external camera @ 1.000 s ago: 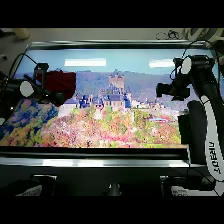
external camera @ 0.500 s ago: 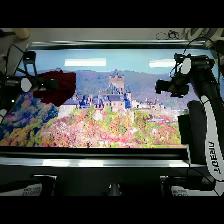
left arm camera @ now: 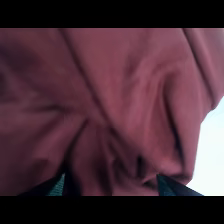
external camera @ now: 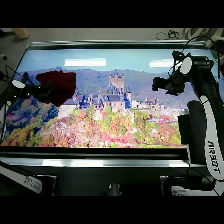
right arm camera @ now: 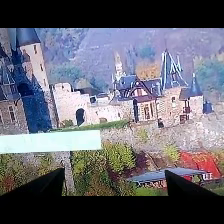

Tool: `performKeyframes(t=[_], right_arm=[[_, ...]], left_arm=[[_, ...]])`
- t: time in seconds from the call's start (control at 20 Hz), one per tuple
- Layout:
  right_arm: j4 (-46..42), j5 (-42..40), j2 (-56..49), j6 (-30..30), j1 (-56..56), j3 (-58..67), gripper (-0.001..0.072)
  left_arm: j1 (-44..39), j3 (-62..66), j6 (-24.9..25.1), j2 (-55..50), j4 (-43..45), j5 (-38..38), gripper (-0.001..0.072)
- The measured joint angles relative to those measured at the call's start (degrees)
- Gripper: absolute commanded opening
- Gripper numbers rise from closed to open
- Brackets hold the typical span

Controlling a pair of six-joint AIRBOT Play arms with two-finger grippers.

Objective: Fold the shirts.

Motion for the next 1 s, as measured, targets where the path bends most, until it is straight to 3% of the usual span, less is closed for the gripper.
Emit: performKeyframes(t=[0.25, 0.3, 0.35, 0.4, 0.45, 0.55, 0.7, 0.85, 1.0], right_arm=[[1.0, -0.9, 0.0, -1.0, 0.0, 0.0, 0.0674], [1.0, -1.0, 0.0, -1.0, 0.0, 0.0, 0.0674], [1.0, -1.0, 0.0, -1.1, 0.0, 0.0, 0.0675], [1.1, -1.2, 0.0, -1.1, 0.0, 0.0, 0.0675], [1.1, -1.3, 0.0, -1.3, 0.0, 0.0, 0.0675], [1.1, -1.6, 0.0, -1.7, 0.0, 0.0, 0.0675], [0.7, -2.6, 1.7, -5.1, 0.0, 0.6, 0.0675], [-0.4, -2.8, 6.7, -7.2, 0.0, 3.0, 0.0675], [-0.6, -1.2, 15.4, -8.0, 0.0, 5.6, 0.0674]], left_arm=[[-0.5, 0.3, 4.1, -3.3, -8.3, 10.0, 0.0666], [-0.7, 0.4, 4.3, -3.8, -9.1, 11.9, 0.0614], [-0.9, 0.4, 4.3, -4.4, -9.6, 13.1, 0.0438], [-0.9, 0.4, 4.0, -5.0, -10.0, 13.9, 0.0086], [-0.9, 0.4, 3.5, -5.4, -10.2, 14.3, 0.0043], [-1.1, 0.4, 3.6, -4.9, -10.5, 14.1, 0.0028], [-2.8, 0.4, 11.3, 2.5, -10.9, 13.0, 0.0028], [-6.6, 0.4, 19.4, 16.9, -11.0, 11.1, 0.0028], [-14.1, -0.9, 22.6, 33.9, -8.8, 9.0, 0.0028]])
